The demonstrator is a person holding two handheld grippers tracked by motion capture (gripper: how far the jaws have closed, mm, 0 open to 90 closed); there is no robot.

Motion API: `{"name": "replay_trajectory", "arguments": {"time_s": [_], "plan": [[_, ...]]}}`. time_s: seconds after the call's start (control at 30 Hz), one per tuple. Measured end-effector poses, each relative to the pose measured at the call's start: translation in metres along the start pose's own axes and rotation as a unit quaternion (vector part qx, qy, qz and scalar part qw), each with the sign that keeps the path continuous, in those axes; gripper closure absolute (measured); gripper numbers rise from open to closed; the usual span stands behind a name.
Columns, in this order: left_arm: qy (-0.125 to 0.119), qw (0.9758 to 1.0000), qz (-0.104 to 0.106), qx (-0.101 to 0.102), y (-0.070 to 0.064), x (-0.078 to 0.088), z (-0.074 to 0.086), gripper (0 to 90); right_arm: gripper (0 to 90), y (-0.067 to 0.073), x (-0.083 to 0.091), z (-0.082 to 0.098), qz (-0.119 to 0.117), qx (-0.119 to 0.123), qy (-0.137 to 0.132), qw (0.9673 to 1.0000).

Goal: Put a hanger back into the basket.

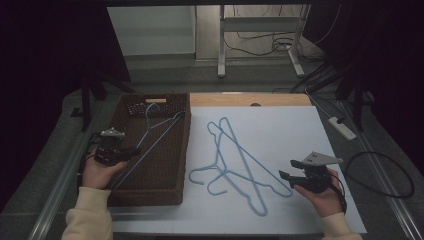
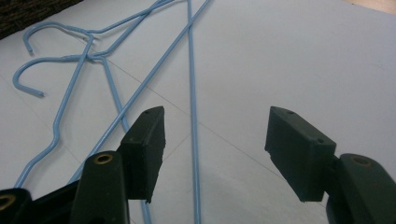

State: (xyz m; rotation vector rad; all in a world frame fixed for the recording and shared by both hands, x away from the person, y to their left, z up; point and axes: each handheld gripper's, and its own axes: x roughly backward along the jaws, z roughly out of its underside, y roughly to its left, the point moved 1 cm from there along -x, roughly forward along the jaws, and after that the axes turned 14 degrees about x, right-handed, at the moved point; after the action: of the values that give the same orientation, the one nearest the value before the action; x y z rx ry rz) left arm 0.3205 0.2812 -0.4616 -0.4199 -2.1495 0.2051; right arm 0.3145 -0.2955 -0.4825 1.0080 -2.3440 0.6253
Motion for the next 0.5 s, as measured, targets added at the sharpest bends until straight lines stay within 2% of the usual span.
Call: {"name": "replay_trajectory", "arguments": {"time_s": [0.03, 0.07, 0.1, 0.23, 0.33, 0.37, 0.5], "plan": [[0.002, 0.9999, -0.012, -0.001, 0.0, -0.001, 0.0, 86.5, 38.5, 0.0, 0.0, 0.0, -0.001, 0.001, 0.0, 1.0], [0.006, 0.9994, -0.035, -0.002, 0.0, -0.003, 0.0, 86.4, 38.6, 0.0, -0.001, 0.0, -0.002, 0.001, 0.0, 1.0], [0.006, 0.9994, -0.035, -0.002, 0.0, -0.003, 0.0, 86.4, 38.6, 0.0, -0.001, 0.0, -0.002, 0.001, 0.0, 1.0], [0.014, 0.9968, -0.079, 0.002, 0.001, -0.006, 0.0, 86.3, 38.6, 0.0, 0.0, 0.0, -0.001, 0.001, 0.001, 1.0], [0.02, 0.9949, -0.099, 0.006, 0.003, -0.008, 0.001, 86.1, 38.5, 0.0, -0.001, 0.0, 0.0, 0.001, 0.001, 1.0], [0.02, 0.9949, -0.099, 0.006, 0.003, -0.008, 0.001, 86.0, 38.5, 0.0, -0.001, 0.0, 0.0, 0.001, 0.001, 1.0], [0.034, 0.9915, -0.125, 0.011, 0.006, -0.012, 0.001, 86.1, 38.5, 0.0, -0.001, 0.0, -0.001, 0.001, 0.002, 1.0]]}}
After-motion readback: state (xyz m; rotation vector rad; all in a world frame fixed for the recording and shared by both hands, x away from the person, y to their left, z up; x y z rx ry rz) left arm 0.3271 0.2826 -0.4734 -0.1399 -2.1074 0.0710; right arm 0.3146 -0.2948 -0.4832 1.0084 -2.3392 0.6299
